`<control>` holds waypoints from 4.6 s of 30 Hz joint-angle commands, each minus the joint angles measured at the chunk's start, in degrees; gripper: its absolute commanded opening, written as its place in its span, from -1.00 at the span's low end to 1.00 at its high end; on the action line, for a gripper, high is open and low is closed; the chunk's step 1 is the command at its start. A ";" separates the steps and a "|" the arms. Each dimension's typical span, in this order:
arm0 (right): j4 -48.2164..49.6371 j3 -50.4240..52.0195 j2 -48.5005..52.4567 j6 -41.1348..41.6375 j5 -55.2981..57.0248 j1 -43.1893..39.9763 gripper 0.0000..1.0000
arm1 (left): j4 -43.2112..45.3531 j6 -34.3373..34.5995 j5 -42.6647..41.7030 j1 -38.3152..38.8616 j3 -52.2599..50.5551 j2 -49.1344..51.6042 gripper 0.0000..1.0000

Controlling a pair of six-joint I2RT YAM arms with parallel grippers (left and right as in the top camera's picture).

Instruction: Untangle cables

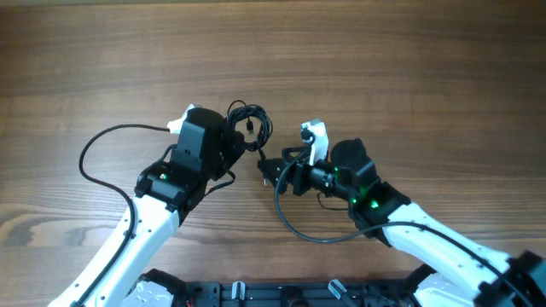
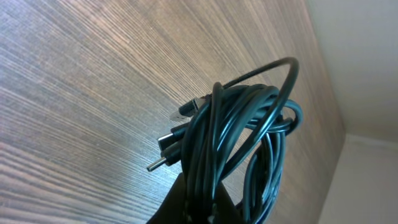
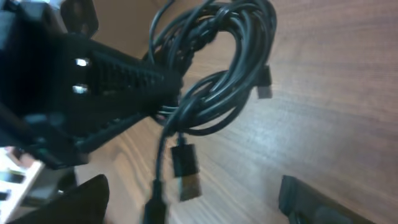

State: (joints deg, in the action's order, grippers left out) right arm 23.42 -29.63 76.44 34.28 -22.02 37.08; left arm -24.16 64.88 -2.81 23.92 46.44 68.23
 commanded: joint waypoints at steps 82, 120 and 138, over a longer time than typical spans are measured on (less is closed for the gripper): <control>0.17 -0.70 4.13 24.85 -27.54 -13.38 -0.91 | 4.24 -60.22 -12.39 6.23 0.50 2.08 -0.92; -6.56 -0.68 4.15 15.04 -23.71 -12.41 -0.27 | 7.65 -53.68 -1.16 6.19 0.50 2.08 -0.92; -4.22 -0.68 4.13 5.40 -16.65 -7.52 -0.91 | 6.14 -56.17 -0.92 6.19 0.50 2.08 -0.92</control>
State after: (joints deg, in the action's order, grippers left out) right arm 19.22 -29.74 80.51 39.16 -39.79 29.34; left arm -17.41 11.42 -4.10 29.95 46.44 70.91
